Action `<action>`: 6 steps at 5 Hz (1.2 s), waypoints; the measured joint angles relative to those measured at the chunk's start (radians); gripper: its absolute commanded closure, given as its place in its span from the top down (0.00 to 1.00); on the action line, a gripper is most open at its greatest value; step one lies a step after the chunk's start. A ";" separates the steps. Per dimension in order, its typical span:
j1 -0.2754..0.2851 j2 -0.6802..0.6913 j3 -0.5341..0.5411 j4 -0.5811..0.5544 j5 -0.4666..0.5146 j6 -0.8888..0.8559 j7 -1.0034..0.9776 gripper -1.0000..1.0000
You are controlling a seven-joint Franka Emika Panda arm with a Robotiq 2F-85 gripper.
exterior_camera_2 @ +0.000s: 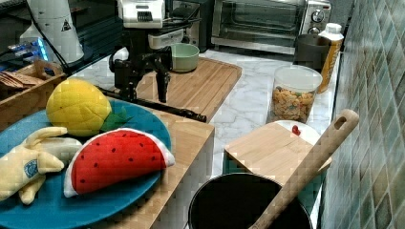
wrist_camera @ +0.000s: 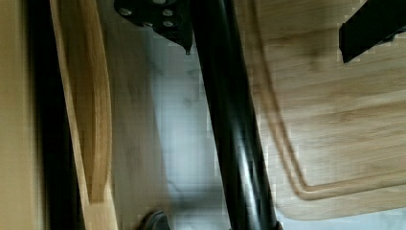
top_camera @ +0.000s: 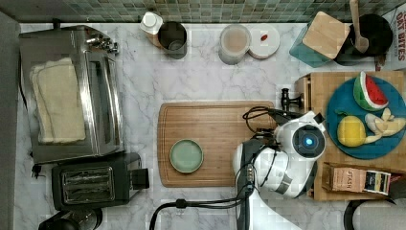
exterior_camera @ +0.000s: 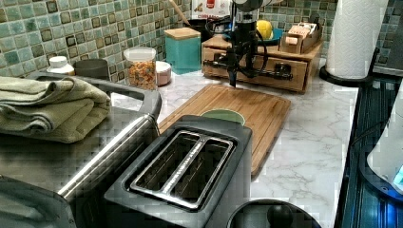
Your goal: Open the drawer.
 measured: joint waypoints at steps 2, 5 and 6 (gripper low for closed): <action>0.034 0.011 0.082 -0.035 0.040 0.074 0.110 1.00; 0.175 -0.021 0.208 -0.063 -0.031 0.026 0.473 1.00; 0.183 -0.036 0.201 -0.080 -0.094 0.024 0.504 1.00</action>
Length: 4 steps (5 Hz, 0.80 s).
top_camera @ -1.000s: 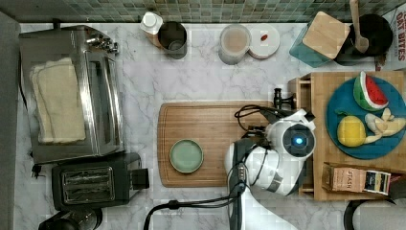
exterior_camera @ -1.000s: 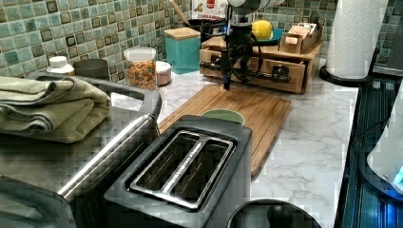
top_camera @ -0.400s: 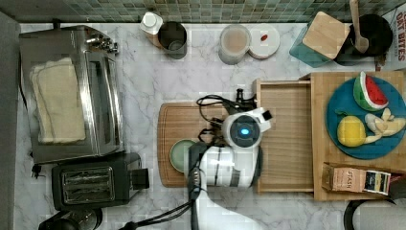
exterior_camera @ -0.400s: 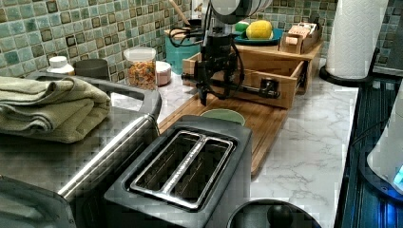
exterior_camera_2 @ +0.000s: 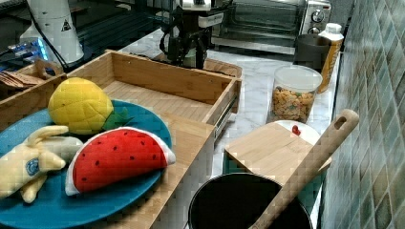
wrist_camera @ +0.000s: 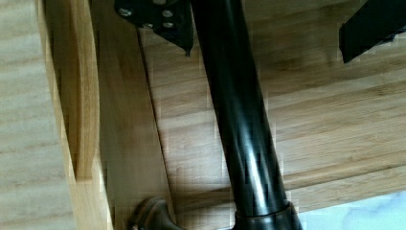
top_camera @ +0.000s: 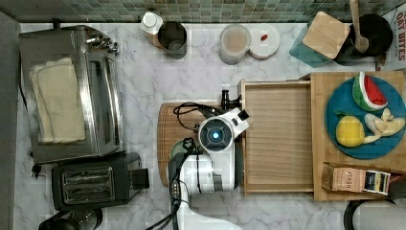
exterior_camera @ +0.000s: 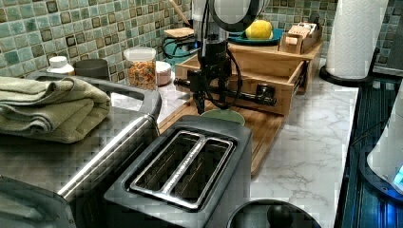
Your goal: Open the drawer.
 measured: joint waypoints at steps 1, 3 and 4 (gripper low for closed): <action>0.001 -0.001 0.001 -0.006 -0.008 0.020 0.015 1.00; -0.001 -0.020 0.005 -0.021 -0.062 0.021 0.016 1.00; 0.000 -0.023 0.010 -0.025 -0.062 0.021 0.016 1.00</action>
